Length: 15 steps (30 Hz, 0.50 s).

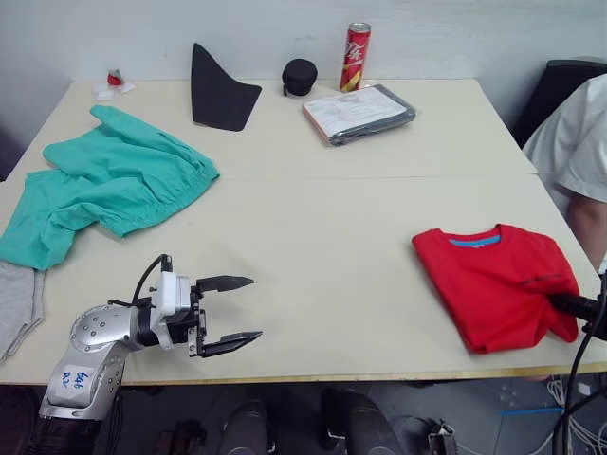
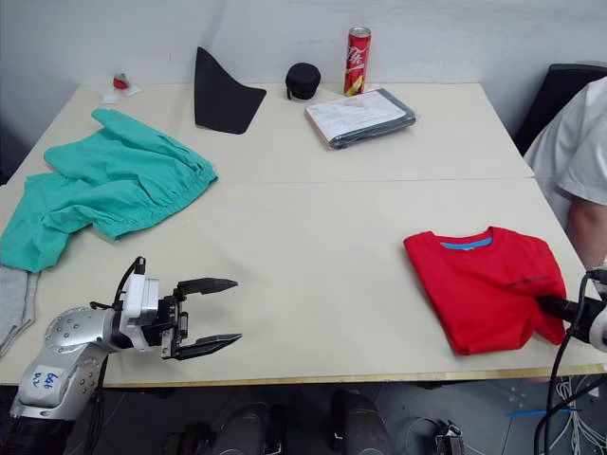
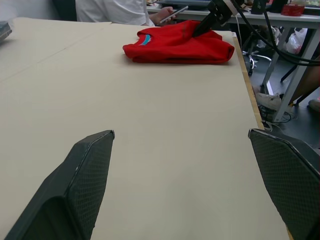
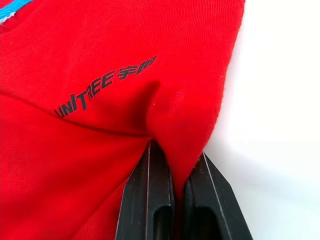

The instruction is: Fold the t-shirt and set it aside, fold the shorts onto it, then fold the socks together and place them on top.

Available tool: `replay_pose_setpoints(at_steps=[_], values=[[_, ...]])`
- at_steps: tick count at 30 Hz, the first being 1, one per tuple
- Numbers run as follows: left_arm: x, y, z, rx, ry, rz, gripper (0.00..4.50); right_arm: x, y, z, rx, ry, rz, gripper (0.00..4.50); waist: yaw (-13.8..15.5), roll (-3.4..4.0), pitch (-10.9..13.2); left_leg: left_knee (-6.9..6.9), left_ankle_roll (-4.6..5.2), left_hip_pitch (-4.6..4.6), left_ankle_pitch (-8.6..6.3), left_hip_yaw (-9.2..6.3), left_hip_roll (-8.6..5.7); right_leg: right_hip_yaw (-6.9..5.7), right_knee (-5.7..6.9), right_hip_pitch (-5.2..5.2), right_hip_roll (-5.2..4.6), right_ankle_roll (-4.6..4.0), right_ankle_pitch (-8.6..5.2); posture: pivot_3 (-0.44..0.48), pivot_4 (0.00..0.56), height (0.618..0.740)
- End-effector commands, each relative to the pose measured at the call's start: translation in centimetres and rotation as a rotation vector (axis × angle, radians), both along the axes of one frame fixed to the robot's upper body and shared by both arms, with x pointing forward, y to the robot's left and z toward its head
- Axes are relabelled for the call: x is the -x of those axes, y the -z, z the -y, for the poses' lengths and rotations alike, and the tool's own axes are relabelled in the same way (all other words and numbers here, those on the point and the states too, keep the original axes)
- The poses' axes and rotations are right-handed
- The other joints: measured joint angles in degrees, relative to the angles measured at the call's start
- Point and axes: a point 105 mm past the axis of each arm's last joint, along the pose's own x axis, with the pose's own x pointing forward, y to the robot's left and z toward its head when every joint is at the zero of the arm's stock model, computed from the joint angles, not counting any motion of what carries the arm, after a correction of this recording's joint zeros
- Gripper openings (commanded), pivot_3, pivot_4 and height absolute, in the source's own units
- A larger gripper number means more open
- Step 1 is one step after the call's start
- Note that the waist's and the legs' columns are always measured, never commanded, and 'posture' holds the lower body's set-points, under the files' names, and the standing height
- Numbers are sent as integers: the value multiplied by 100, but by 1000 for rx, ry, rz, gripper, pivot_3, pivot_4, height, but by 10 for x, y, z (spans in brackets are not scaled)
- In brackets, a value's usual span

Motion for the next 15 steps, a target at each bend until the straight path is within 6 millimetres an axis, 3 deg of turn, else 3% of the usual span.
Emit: replay_pose_setpoints(at_steps=[1, 6, 11, 15], values=[[-4, -7, -9, -24, -36, 43, 4500, 4, 9, -3, -5, 12, 0, 19, 0, 0, 0, 0, -1, 0, 0, -1, 1, 0, 0, 0, 1, -1, 0, 0, 150, 740], [-1, -5, -20, -41, -59, 34, 4500, 1, 0, -3, 63, -10, 125, 19, -13, 1, -1, -1, -3, 1, 0, 0, 4, 0, 1, 0, 3, -2, 1, 0, 150, 740], [1, -1, -43, -44, -173, -25, 4500, 21, -16, 0, 255, -104, 175, 1473, -1, 32, -4, -9, -4, 0, -1, 3, 3, 0, -1, -5, 3, -2, 0, 0, 150, 740], [1, -4, -80, -50, -345, -60, 4500, 26, -57, -18, 520, -292, 328, 2849, -1, 46, 2, -12, -5, -2, -1, 3, 3, 0, 0, -10, 4, -2, -1, 0, 150, 740]])
